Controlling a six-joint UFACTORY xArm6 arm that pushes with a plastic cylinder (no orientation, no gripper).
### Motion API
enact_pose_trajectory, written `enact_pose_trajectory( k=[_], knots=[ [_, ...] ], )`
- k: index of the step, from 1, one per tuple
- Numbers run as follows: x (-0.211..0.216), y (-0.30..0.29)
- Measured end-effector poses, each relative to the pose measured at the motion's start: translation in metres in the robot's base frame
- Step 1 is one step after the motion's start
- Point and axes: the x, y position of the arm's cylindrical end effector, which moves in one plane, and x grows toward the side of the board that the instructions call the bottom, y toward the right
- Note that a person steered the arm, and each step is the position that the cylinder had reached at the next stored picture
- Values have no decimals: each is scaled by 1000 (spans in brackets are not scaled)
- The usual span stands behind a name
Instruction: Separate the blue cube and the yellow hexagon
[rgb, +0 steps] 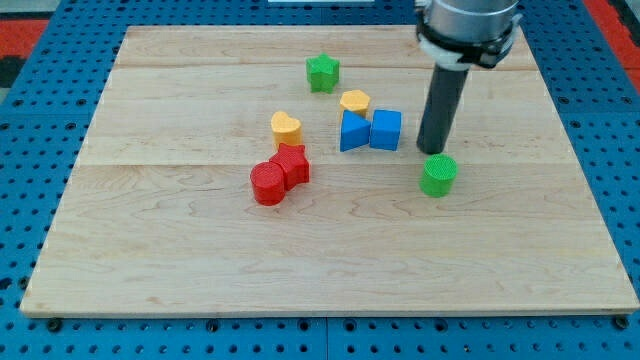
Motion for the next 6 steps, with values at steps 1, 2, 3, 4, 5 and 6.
enact_pose_trajectory(
  k=[1,2,3,4,5,6],
  knots=[
    [-23,-12],
    [-23,-67],
    [-26,-103],
    [-41,-121],
    [-56,-183],
    [-52,-135]
  ],
)
